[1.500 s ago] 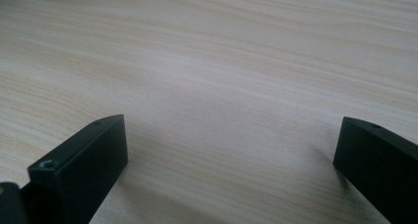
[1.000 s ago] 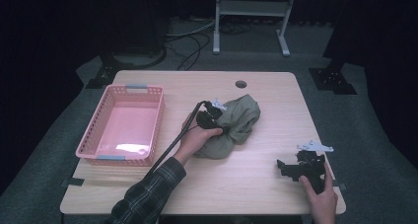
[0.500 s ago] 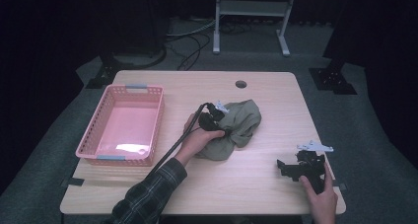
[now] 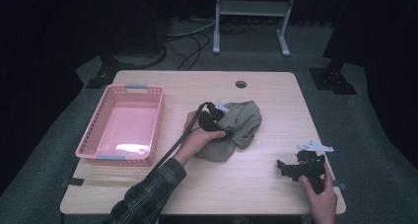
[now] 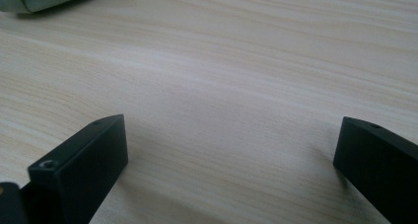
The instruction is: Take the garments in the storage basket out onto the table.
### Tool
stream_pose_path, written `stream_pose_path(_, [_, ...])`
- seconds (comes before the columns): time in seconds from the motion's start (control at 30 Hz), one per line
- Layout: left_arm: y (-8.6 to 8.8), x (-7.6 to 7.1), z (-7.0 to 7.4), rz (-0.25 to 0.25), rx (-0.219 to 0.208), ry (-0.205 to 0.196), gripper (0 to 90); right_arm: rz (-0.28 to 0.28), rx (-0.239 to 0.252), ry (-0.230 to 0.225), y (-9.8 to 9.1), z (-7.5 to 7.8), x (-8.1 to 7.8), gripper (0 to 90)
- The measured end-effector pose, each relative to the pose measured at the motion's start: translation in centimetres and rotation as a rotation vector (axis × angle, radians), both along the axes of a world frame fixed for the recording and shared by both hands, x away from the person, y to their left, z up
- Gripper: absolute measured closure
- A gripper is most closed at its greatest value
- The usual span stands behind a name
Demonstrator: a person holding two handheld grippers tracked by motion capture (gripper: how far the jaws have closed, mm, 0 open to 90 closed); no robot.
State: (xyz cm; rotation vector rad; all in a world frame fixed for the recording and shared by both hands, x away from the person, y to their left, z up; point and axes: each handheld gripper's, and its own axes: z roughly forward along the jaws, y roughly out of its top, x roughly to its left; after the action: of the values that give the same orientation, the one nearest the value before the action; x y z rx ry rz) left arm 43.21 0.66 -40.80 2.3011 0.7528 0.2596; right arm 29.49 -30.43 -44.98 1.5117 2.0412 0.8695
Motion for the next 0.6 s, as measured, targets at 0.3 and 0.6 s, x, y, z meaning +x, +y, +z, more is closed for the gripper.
stream_pose_path(0.3, [0.4,0.0,0.7,0.002,-0.04,0.027,2.9,0.0,0.001,0.0,0.0,0.0,0.0,0.0])
stream_pose_path(0.6, [0.6,-0.2,1.1,-0.013,-0.036,0.033,2.9,0.0,0.0,0.0,0.0,0.0,0.0,0.0])
